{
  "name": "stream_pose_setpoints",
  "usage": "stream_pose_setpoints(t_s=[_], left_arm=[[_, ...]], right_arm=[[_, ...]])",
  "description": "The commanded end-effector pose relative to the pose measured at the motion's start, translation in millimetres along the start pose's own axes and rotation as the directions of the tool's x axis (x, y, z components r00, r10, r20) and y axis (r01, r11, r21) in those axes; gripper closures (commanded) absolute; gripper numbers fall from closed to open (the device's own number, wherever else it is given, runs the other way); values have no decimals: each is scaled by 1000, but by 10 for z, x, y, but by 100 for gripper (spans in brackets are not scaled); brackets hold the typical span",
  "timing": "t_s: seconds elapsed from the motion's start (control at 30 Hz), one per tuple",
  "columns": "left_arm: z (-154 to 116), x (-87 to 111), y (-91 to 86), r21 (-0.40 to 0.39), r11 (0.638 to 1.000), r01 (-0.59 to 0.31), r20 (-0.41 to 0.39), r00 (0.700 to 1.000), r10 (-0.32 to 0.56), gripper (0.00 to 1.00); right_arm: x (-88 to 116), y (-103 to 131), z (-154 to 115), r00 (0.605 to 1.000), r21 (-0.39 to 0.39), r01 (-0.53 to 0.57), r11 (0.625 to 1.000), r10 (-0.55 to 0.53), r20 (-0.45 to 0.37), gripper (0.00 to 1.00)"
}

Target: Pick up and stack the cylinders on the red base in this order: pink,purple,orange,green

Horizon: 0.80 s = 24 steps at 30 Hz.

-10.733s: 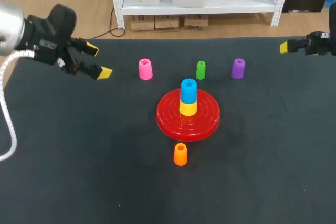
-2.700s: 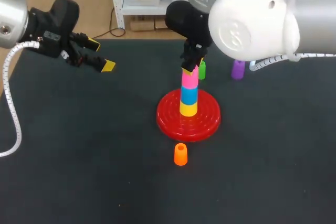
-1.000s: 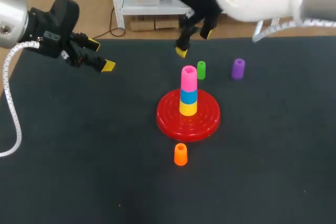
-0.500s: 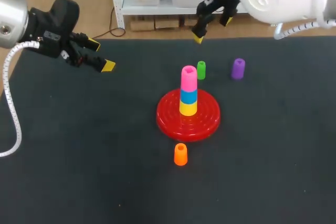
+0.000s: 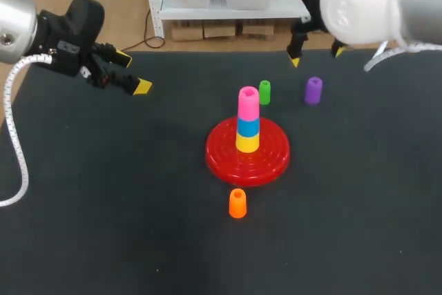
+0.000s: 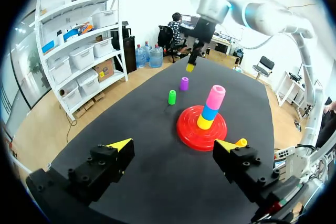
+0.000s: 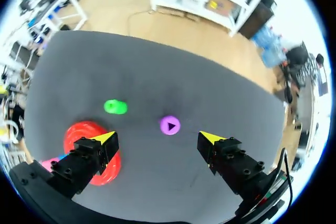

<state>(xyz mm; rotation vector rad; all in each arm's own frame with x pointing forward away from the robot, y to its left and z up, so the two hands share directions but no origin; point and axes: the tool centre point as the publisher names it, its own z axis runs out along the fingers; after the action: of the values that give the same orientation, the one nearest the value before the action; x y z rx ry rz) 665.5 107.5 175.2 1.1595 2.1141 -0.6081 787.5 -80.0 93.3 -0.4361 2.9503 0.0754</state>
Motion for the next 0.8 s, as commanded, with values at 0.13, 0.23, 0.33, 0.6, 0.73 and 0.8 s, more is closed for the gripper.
stream_pose_setpoints(t_s=[0.13, 0.23, 0.33, 0.6, 0.73, 0.8], left_arm=[[3, 8, 7, 1, 1000, -1, 3, 1000, 1, 0], [3, 8, 7, 1, 1000, -1, 3, 1000, 1, 0], [3, 8, 7, 1, 1000, -1, 3, 1000, 1, 0], [3, 8, 7, 1, 1000, -1, 3, 1000, 1, 0], [3, 8, 7, 1, 1000, -1, 3, 1000, 1, 0], [3, 8, 7, 1, 1000, -1, 3, 1000, 1, 0]], right_arm=[[-212, -60, 497, 990, 29, -67, 997, 70, -125, 0], [-210, -73, 539, 988, 45, -69, 997, 74, -137, 0], [-178, -105, 568, 986, 52, -77, 996, 84, -145, 0], [-35, -234, 608, 980, 55, -118, 991, 125, -155, 0], [51, -262, 625, 978, 52, -132, 990, 139, -156, 0], [91, -260, 634, 977, 51, -135, 990, 141, -158, 0]])
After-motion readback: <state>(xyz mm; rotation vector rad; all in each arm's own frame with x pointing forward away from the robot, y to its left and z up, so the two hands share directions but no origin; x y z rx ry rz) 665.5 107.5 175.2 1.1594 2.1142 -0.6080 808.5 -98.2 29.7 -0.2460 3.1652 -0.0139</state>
